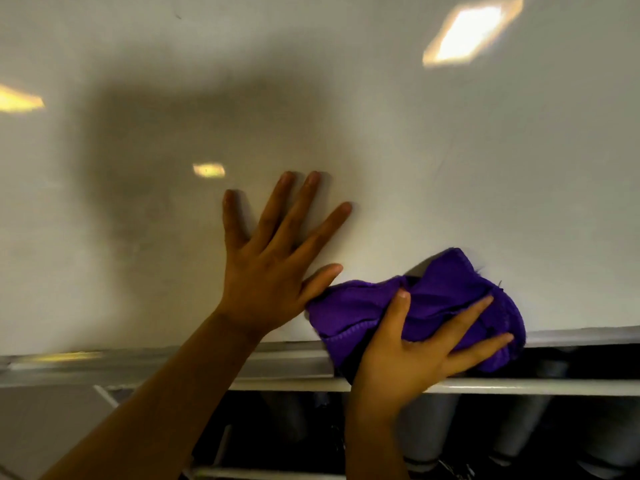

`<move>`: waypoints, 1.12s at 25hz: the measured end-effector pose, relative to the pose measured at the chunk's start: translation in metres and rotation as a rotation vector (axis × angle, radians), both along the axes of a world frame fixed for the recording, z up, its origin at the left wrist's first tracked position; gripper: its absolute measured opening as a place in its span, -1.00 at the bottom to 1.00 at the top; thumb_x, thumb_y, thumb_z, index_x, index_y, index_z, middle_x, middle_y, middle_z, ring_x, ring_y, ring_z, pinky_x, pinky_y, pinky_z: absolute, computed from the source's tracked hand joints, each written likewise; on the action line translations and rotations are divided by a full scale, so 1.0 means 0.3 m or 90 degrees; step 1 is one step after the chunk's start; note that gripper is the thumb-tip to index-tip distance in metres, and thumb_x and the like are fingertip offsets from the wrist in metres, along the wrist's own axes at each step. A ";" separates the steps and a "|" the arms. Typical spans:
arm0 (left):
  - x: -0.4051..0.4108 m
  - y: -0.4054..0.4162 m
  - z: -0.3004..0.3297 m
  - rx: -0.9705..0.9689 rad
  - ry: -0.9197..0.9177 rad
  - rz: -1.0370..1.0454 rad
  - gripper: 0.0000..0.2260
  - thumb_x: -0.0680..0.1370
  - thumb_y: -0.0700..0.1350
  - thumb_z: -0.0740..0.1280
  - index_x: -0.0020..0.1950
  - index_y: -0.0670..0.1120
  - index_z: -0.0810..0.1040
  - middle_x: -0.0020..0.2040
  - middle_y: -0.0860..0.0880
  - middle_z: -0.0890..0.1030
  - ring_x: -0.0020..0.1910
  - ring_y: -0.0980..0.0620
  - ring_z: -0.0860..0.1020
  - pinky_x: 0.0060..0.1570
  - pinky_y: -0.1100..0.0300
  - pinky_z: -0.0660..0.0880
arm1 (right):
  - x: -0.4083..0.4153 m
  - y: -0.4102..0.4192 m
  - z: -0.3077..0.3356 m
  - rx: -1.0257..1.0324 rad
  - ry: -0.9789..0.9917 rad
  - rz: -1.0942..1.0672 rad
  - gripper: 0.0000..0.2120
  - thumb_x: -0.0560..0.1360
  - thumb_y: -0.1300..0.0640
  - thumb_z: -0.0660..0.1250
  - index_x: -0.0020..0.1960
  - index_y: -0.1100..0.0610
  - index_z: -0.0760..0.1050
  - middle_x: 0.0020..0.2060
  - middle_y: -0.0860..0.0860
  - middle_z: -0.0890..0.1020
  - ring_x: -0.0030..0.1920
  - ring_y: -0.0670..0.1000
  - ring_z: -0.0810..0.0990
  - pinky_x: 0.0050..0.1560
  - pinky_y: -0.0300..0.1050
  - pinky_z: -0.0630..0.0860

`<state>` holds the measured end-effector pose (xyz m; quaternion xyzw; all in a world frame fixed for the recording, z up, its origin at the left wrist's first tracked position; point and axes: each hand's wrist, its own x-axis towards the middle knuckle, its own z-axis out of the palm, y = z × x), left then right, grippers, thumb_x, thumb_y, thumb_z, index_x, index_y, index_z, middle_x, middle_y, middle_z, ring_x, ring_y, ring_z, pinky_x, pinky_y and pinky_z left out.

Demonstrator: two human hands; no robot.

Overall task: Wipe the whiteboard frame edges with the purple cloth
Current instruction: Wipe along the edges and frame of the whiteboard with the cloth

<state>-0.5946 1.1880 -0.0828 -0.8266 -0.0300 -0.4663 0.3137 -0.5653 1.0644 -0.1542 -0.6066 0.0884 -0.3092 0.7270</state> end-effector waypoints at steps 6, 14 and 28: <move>-0.123 0.149 -0.020 -0.020 0.006 0.017 -0.44 0.54 0.27 0.02 0.48 0.12 0.00 0.52 0.00 -0.23 0.50 -0.05 -0.13 0.37 -0.29 -0.10 | -0.080 0.104 -0.016 -0.013 -0.011 0.060 -0.23 0.39 -0.04 0.36 0.47 -0.04 0.03 0.51 0.10 -0.14 0.43 -0.14 -0.09 0.32 -0.52 -0.01; -0.174 0.095 -0.043 -0.185 0.104 -0.082 -0.48 0.57 0.21 -0.15 0.49 0.07 -0.13 0.53 0.01 -0.19 0.51 -0.03 -0.13 0.42 -0.15 -0.17 | -0.093 0.062 0.043 -0.335 -0.034 0.012 -0.25 0.42 -0.16 0.22 0.45 -0.16 -0.13 0.48 0.06 -0.19 0.45 0.14 -0.13 0.38 0.16 -0.15; -0.208 0.012 -0.162 -0.246 0.153 -0.130 -0.17 0.39 0.38 0.11 0.49 -0.09 0.03 0.52 -0.06 0.06 0.51 -0.06 -0.01 0.44 -0.17 -0.12 | -0.028 -0.092 0.104 -0.814 -0.442 0.163 -0.41 0.47 0.03 0.09 0.47 -0.13 0.01 0.51 -0.02 -0.08 0.41 0.11 0.16 0.42 0.24 0.10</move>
